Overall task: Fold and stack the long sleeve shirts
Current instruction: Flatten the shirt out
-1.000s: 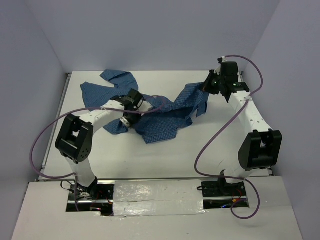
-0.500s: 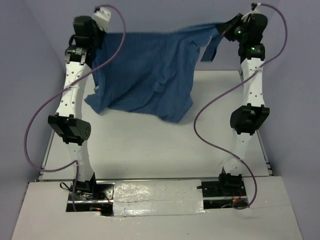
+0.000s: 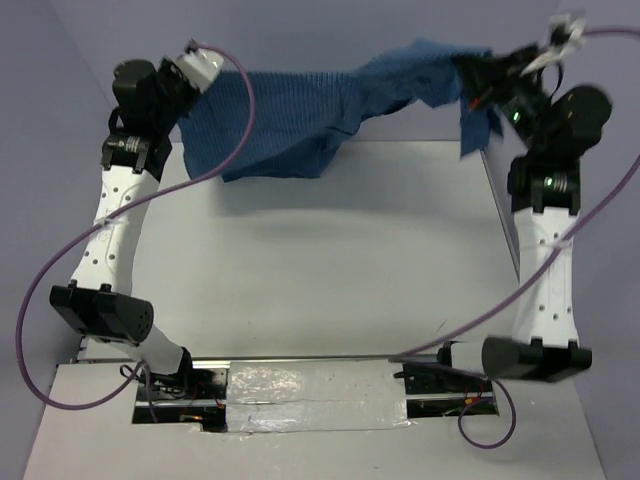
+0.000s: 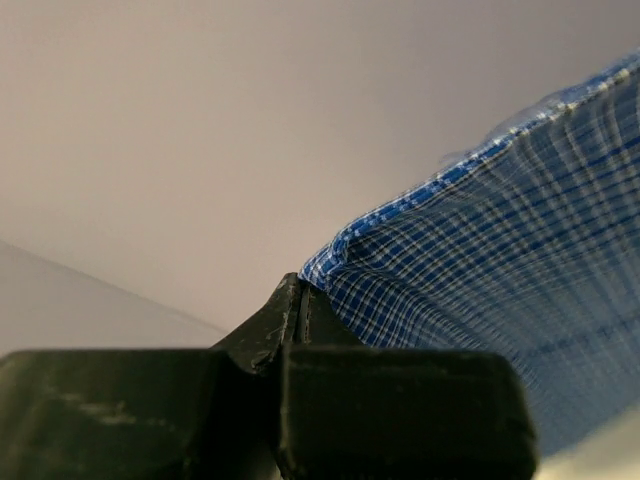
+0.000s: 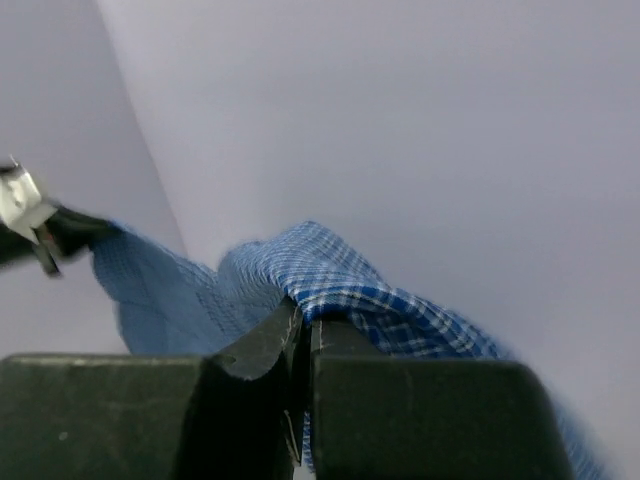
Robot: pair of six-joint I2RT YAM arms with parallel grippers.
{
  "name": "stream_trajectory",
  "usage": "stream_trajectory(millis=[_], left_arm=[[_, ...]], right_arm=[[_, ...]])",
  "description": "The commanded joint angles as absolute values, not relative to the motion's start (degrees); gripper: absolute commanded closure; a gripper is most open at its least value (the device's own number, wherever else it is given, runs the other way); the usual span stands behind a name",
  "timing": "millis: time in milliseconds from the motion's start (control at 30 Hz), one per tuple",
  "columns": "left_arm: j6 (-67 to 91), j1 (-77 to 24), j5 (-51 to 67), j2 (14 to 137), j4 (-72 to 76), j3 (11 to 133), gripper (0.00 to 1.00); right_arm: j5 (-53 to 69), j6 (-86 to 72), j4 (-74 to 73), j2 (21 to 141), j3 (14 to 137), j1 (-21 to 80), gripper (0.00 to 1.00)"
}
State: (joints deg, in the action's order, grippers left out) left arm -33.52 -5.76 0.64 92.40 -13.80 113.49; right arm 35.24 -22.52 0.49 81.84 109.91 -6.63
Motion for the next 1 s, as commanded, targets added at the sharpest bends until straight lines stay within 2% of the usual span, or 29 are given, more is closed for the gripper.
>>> stream_trajectory(millis=[0,33,100,133,300,333,367,433,533,567,667,767,833,900,967], left_arm=[[-45.83,-5.45,9.39,86.15,-25.00,99.21,1.00],[-47.53,-5.45,9.84,84.04,-26.61,94.79,1.00],[-51.57,-5.45,9.15,77.63,-28.82,80.87,1.00],[-52.46,-5.45,8.88,73.26,-29.44,76.16,1.00],[-65.19,-6.15,14.66,59.35,-43.65,52.18,1.00],[-69.30,-6.33,14.68,56.98,-47.34,49.16,1.00],[-71.00,-6.50,14.33,52.95,-48.07,46.52,1.00],[-71.90,-6.94,11.61,49.24,-47.47,39.75,1.00],[-69.18,-7.12,8.27,48.51,-42.72,35.25,1.00],[-67.78,-7.12,7.74,49.39,-40.80,34.90,1.00],[-63.91,-7.12,6.24,52.11,-39.30,34.98,1.00],[-60.91,-7.03,5.01,53.35,-38.67,35.07,1.00],[-60.21,-7.03,4.66,52.57,-38.58,34.89,1.00],[-60.21,-7.03,4.66,51.77,-39.02,34.54,1.00],[-59.77,-7.03,4.66,50.63,-39.11,34.10,1.00]], right_arm=[[31.57,-11.54,-2.99,71.67,85.58,-6.16,1.00],[28.94,-10.82,-2.73,65.11,74.12,-5.46,1.00],[26.47,-10.11,-2.72,59.53,63.51,-3.70,1.00],[25.41,-10.46,-3.07,55.33,54.41,-0.99,1.00],[18.82,-19.67,-8.00,49.49,36.23,12.89,1.00],[18.98,-23.34,-7.82,49.22,32.30,15.36,0.97],[18.81,-24.68,-7.74,49.65,30.86,20.17,0.84],[17.85,-26.18,-8.61,51.14,29.19,23.98,0.65],[16.26,-25.93,-11.95,53.69,30.05,27.50,0.31],[15.91,-25.06,-14.48,54.14,30.93,27.86,0.01],[13.46,-22.16,-20.47,54.32,36.19,28.04,0.00],[5.47,-22.41,-25.56,52.74,42.26,26.46,0.00],[5.00,-24.08,-28.29,54.22,45.68,18.34,0.00],[9.48,-25.92,-30.05,55.63,46.40,11.28,0.00],[9.67,-27.06,-29.54,57.65,45.79,3.45,0.05]])
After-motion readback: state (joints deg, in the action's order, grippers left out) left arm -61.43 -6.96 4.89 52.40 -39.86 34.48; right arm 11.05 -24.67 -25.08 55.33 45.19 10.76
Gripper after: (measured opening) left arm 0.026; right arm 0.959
